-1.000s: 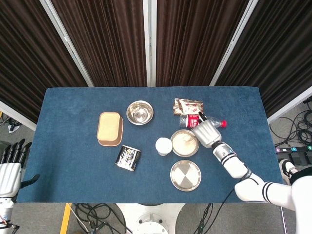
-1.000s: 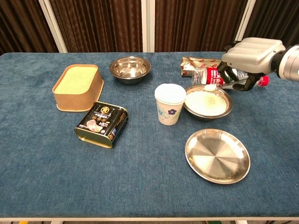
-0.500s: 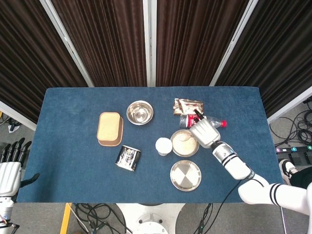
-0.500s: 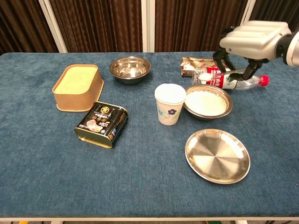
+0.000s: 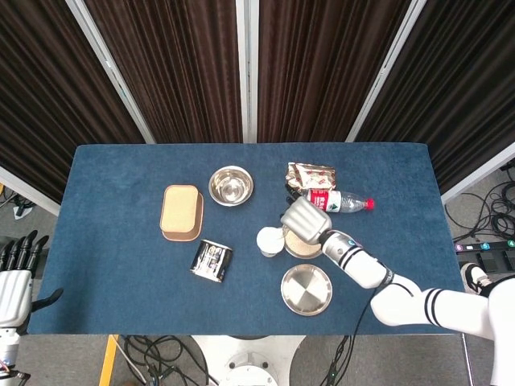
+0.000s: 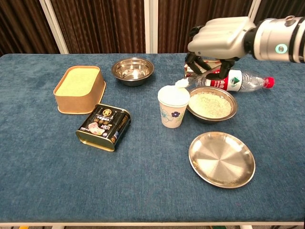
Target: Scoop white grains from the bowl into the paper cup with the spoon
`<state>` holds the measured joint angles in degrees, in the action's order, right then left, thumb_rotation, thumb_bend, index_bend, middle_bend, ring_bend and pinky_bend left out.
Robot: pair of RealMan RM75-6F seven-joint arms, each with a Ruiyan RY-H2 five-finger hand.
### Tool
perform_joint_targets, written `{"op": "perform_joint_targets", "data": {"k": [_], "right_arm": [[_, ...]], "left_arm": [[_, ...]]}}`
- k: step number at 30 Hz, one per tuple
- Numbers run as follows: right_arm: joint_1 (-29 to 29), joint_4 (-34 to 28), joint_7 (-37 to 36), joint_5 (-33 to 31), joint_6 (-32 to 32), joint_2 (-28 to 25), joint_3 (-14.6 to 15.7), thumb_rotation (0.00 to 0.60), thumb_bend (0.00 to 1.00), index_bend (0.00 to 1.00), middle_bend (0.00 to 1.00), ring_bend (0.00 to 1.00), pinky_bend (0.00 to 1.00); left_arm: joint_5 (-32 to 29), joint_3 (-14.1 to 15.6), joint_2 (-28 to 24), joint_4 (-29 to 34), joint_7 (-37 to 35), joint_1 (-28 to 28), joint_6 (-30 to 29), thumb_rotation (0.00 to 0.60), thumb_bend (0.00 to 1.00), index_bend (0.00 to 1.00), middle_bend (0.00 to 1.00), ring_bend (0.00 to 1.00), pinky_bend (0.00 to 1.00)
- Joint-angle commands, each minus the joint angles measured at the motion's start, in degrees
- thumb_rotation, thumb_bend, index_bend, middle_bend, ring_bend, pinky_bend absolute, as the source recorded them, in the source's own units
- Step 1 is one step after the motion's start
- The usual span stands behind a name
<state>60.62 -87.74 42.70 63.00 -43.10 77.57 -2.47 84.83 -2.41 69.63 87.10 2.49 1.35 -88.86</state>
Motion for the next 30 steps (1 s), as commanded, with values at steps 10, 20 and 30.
{"op": "perform_joint_targets", "data": {"k": [10,20,30], "right_arm": [[7.96,-1.38,22.37,-2.23,0.23,1.82,4.07,0.600,0.33,0.60,0.58,0.25,0.00],[11.96,-3.53,38.03,-0.18,-2.54,2.68,7.96,0.600,0.33,0.60,0.57,0.25,0.00],[13.01,-5.00,48.96,-1.73,-6.15,2.60,9.70,0.600,0.33,0.60,0.57,0.25,0.00]], "left_arm": [[0.07,0.02,0.53,-0.57,-0.57,-0.38,-0.43,0.600,0.00,0.11,0.06,0.01,0.01],[0.15,0.00,0.96,-1.56,-1.53,-0.69,-0.78,0.600,0.00,0.11,0.06,0.01,0.01],[0.28,-0.02,1.64,-2.45,-2.30,-0.94,-1.09,0.600,0.00,0.11,0.06,0.01,0.01]]}}
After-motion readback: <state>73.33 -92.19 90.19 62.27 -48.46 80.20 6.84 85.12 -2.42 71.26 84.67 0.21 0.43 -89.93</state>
